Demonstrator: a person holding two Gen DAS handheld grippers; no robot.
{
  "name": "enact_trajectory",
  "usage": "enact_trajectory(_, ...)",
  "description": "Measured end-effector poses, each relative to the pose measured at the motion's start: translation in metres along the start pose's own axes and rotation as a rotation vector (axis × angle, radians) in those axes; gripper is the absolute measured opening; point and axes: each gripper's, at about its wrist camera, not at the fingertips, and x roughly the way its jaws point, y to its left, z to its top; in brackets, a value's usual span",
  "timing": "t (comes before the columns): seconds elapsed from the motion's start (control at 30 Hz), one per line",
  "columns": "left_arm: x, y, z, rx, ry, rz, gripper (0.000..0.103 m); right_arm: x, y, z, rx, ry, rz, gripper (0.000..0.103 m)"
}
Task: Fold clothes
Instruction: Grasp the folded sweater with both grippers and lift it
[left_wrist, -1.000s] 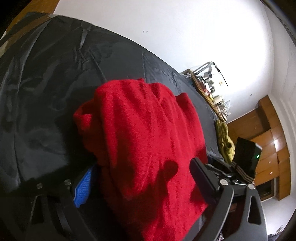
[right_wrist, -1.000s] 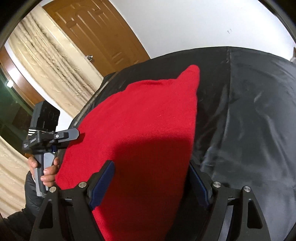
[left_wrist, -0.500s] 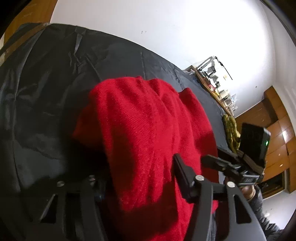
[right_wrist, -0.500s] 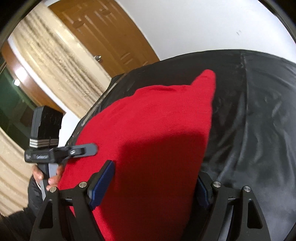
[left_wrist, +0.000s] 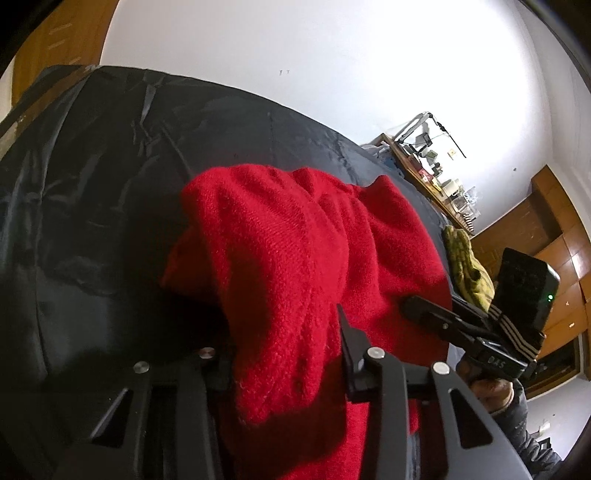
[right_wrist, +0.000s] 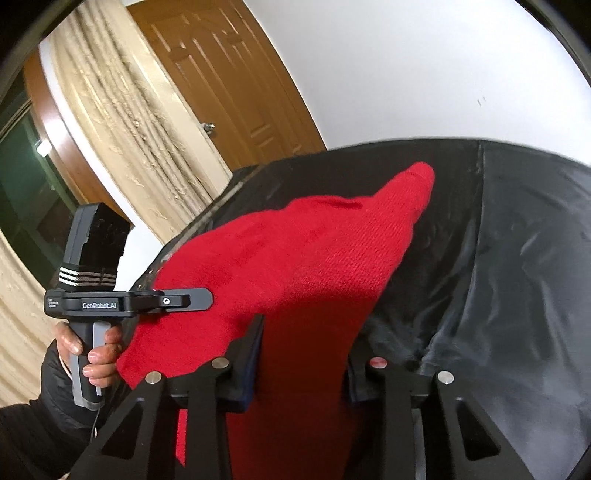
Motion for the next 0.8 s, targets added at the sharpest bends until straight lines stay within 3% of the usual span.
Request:
enact_trajectory(0.43,0.0,-0.081,-0.002,0.094,0.003,-0.047,0.043,-0.071,-0.001,-0.014,-0.011,-0.11,-0.085,0.034)
enact_trajectory(0.6,0.019,-0.138,0.006,0.157,0.019,-0.085,0.043,-0.12,-0.016,-0.02,-0.002,-0.187,-0.154,0.034)
enact_trajectory(0.8,0.057,-0.232,0.021,0.256,0.045,-0.158,0.043,-0.188,-0.053,-0.025,0.044,-0.298,-0.256,0.034)
